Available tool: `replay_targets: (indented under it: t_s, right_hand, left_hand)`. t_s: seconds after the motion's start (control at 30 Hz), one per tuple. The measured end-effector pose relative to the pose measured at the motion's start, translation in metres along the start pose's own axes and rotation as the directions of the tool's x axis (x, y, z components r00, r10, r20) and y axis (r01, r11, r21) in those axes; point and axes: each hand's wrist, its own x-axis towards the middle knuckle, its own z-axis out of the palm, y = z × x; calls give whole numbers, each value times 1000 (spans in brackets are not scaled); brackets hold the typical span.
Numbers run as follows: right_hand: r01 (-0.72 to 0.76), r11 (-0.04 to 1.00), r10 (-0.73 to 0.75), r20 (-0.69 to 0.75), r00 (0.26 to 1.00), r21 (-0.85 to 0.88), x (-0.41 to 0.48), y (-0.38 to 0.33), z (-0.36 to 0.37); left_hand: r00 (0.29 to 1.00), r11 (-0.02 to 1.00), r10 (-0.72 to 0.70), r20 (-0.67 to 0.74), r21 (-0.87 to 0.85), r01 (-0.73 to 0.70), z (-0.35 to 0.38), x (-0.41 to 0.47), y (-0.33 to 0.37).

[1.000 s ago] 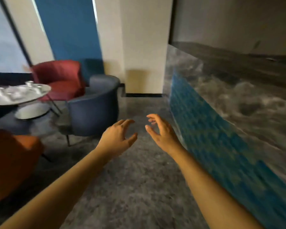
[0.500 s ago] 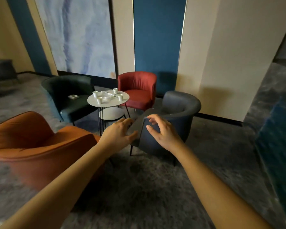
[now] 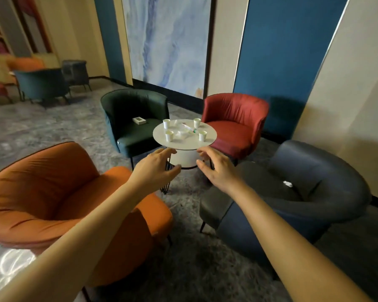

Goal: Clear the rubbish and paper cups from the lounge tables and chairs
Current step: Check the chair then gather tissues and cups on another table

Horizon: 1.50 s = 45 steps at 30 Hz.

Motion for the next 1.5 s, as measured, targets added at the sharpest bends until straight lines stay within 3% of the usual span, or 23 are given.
replay_targets:
  t_s: [0.3,0.7,0.93,1.1,1.3,1.5]
  right_hand:
    - [14,999,-16,42,999,45,166,112,63]
    - [-84,996,84,20,996,16,335,249,89]
    - [-87,996,87,-2,996,-4,424,337,88]
    - [-173,984,171,-53,984,-38,453,403,67]
    - [-331,939,303,-233,924,-91,454,487,23]
    - [-625,779,538,-452,711,-56,443,569,-10]
  left_hand:
    - [996,998,-70,57,8,70,56,176,-95]
    - [994,1000,-12,112,-21,14,129,394,-164]
    - [997,998,38,74,-58,-33,174,514,-174]
    - [985,986,136,110,-112,-124,217,597,-154]
    - [904,930,356,238,-184,-318,290,689,-105]
    - [704,793,608,367,-331,-512,375,781,-49]
